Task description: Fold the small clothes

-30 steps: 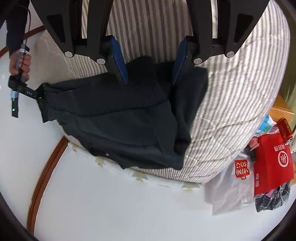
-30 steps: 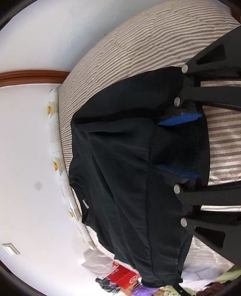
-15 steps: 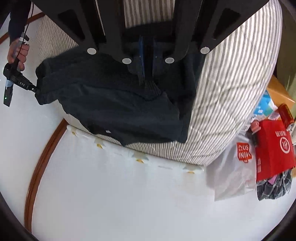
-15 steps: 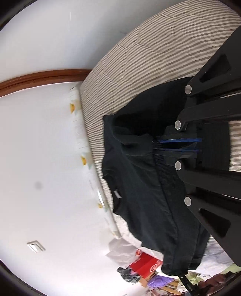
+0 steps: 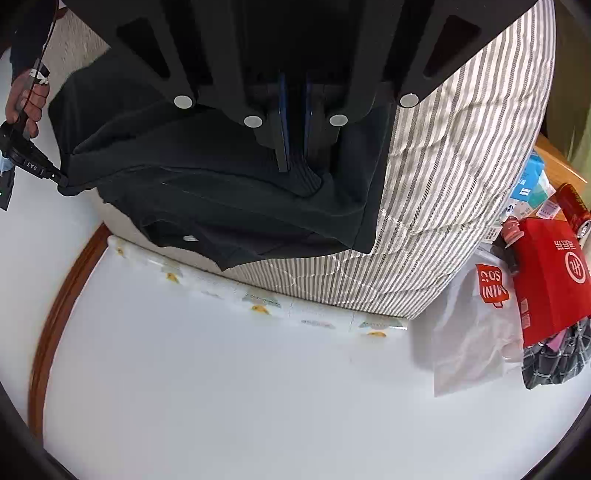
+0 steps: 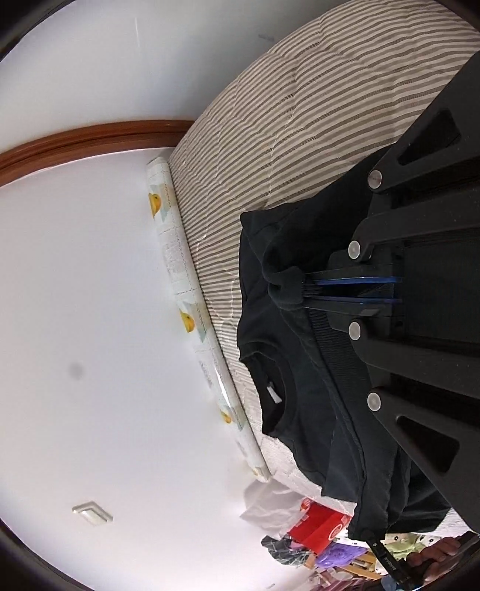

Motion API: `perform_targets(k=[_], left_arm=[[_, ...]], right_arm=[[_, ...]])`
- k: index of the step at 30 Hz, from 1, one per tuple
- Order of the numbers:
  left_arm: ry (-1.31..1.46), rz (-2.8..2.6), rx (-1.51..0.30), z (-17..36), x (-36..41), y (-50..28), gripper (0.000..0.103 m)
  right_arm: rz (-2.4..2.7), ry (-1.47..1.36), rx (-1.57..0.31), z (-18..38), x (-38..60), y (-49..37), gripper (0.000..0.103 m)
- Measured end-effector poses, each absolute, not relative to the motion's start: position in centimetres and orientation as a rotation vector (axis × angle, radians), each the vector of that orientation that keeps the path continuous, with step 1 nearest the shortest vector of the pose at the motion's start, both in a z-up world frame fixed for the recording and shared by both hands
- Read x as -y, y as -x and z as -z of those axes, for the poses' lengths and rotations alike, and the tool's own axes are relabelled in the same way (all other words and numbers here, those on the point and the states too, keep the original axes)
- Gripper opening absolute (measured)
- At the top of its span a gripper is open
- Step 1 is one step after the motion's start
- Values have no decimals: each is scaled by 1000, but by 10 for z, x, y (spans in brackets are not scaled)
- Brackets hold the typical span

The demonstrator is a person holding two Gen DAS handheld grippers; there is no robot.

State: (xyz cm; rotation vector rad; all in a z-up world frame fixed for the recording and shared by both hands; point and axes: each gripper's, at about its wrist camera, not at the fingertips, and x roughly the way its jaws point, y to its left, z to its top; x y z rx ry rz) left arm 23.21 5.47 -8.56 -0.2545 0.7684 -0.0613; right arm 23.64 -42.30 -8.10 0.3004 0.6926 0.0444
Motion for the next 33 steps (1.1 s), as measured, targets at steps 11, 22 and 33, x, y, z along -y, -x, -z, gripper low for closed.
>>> perform_targets(k=[11,22,33], left_arm=[[252,60,-830,106,-57,-259,11],[219,114,-772,87,-55,-220,24],[169,260,-836,93,-29,-198,24]], right_arm=[[-15,-248,-797,113,421,-268,11],[-147,-150,-750,87,391,-217,37],[-178,-108,-911,130,368,-217,25]])
